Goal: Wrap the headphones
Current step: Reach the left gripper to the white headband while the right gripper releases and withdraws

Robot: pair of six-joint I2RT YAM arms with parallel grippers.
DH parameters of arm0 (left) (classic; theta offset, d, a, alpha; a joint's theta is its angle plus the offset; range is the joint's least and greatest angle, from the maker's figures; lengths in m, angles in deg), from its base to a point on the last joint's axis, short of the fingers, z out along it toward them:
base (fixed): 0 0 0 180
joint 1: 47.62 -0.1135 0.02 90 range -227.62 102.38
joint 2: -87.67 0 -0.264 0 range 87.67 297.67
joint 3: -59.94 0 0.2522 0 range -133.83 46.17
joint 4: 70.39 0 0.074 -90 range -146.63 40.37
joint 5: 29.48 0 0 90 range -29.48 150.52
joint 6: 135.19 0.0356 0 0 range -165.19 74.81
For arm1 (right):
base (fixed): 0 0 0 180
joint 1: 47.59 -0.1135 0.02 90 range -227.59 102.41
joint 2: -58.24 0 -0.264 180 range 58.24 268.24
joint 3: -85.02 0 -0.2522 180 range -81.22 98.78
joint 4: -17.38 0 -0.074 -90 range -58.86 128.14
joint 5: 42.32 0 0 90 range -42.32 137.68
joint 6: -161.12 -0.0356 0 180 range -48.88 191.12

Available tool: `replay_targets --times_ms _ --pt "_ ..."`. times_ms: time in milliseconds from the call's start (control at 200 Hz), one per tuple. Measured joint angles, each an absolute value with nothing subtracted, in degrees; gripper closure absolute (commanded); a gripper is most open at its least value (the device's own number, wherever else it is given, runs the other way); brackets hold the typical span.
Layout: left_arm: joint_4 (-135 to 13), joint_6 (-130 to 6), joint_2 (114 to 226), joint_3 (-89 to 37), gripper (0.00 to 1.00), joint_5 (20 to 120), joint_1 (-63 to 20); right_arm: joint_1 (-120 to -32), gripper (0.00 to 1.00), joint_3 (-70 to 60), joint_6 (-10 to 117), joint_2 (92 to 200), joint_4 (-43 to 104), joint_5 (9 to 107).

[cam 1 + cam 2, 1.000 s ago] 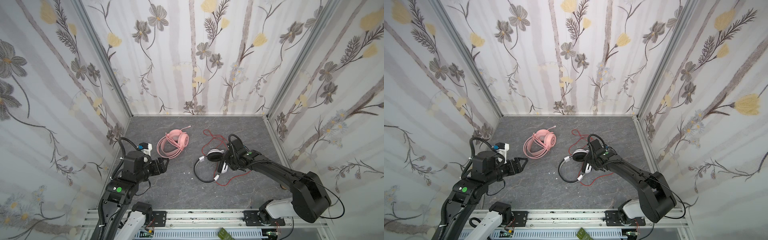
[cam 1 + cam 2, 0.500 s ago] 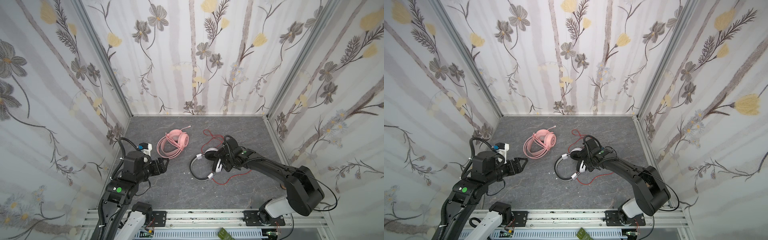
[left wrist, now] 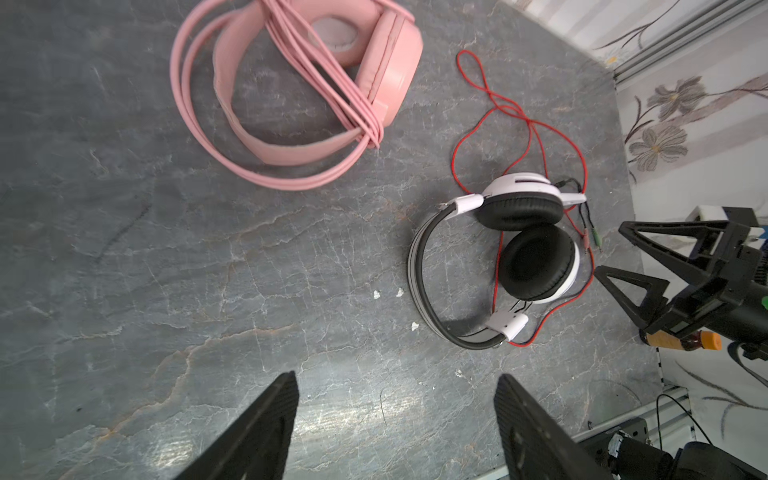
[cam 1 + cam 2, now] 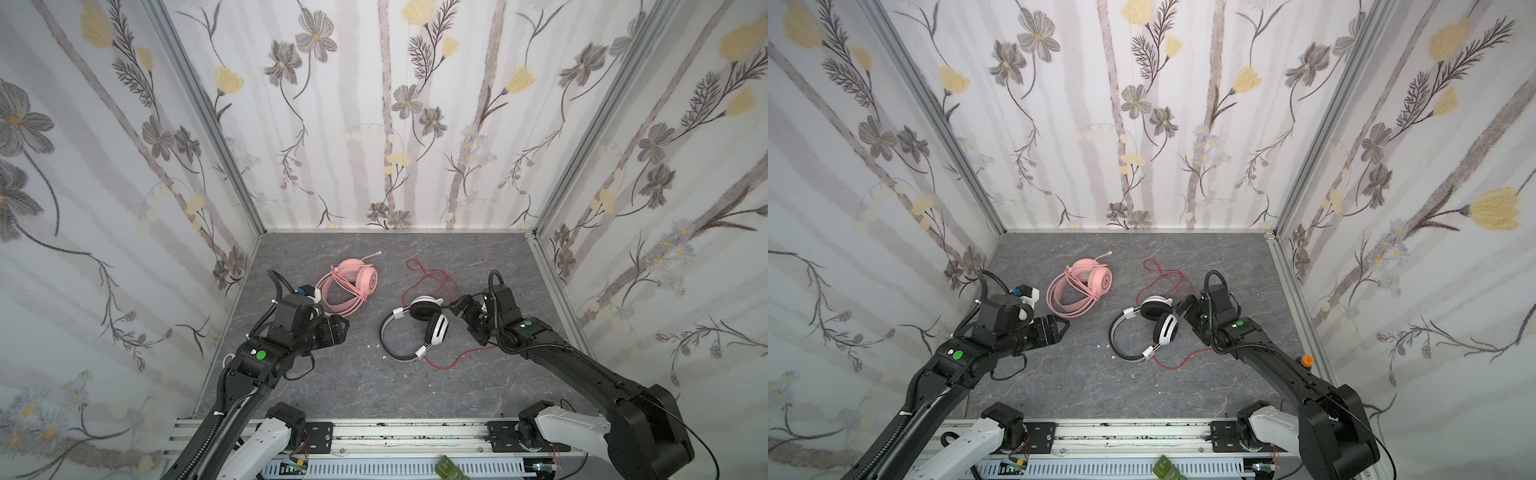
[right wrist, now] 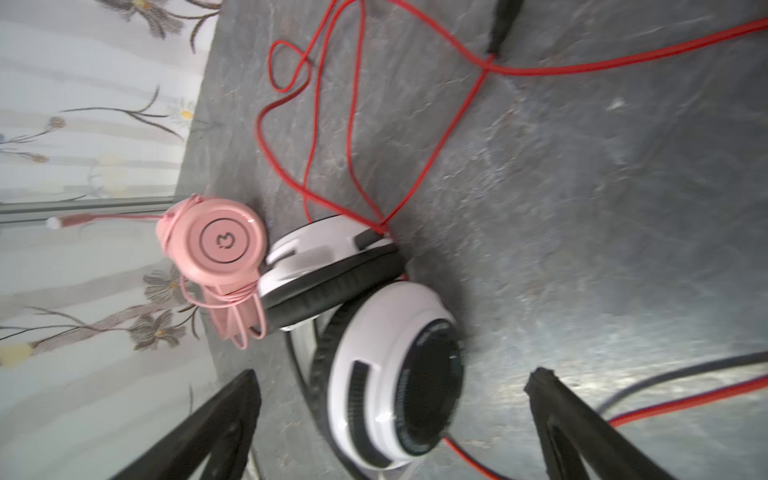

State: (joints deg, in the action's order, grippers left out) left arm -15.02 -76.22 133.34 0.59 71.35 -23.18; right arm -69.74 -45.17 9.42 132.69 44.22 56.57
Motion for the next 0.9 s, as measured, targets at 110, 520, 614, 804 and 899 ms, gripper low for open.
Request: replay_targets --times_ms 110,520,614,804,899 --pt "-18.8 -82.5 136.7 4.7 0.23 71.5 -19.2 -67.1 0.0 -50.1 16.9 128.3 44.0 56.3" --pt "-31.9 -103.1 158.5 6.8 0.23 68.0 -9.8 -66.4 0.01 -67.5 36.1 106.6 35.9 51.0" --pt "-34.2 -105.1 163.4 4.5 0.22 68.3 -8.4 -66.4 0.0 -69.7 38.0 102.3 35.6 50.1" --pt "-35.5 -107.9 170.8 0.3 0.17 68.7 -6.5 -66.3 0.0 -72.6 39.9 95.2 33.0 50.3" --pt "-35.3 -108.3 174.4 -2.4 0.19 69.0 -5.5 -66.3 0.0 -72.8 40.1 94.7 32.4 50.3"
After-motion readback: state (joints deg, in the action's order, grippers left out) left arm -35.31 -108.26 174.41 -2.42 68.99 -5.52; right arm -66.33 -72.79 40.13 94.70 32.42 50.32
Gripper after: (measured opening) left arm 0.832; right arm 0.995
